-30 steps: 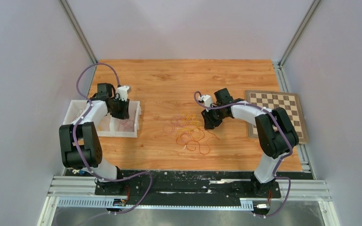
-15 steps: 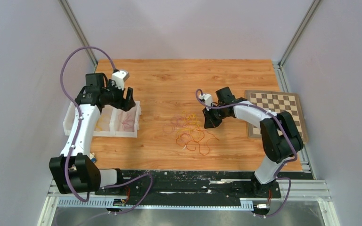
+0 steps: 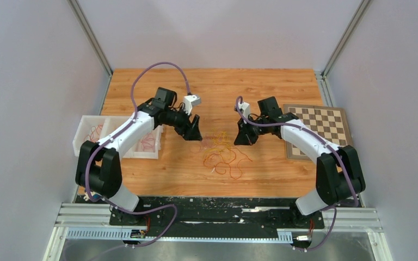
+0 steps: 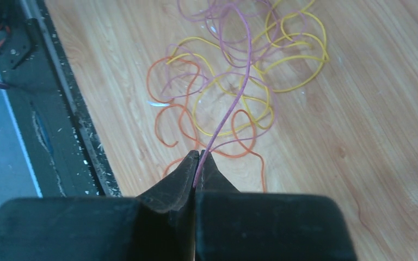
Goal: Untangle the cables
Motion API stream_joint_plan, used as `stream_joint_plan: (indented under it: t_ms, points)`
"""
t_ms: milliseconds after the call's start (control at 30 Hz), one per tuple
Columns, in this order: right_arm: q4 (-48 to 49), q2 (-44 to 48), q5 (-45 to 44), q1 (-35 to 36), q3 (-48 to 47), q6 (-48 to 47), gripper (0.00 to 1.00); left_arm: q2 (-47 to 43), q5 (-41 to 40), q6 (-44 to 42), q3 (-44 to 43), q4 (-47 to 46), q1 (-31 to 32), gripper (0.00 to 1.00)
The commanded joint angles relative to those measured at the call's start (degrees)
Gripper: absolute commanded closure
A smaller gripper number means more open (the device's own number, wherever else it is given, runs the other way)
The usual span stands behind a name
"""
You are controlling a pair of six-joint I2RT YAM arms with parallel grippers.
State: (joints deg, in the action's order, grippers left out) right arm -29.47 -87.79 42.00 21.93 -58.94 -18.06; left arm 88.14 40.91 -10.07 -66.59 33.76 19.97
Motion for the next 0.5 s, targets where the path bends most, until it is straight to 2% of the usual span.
stream_joint_plan:
  t_ms: [0, 267, 467]
  points:
    - [-0.16, 3.60, 6.48, -0.10, -1.03, 1.01, 1.00, 2.98, 4.00, 4.44, -2.06, -9.31, 3.26, 0.15]
    - [-2.10, 6.88, 11.93, 0.03, -3.86, -0.50, 1.00, 8.40, 6.07, 8.71, -5.83, -17.01, 6.40, 0.13]
    - [-3.76, 7.17, 14.94, -0.04, -6.88, -0.54, 1.00, 13.68, 6.73, 9.68, -12.13, -16.33, 8.65, 0.15]
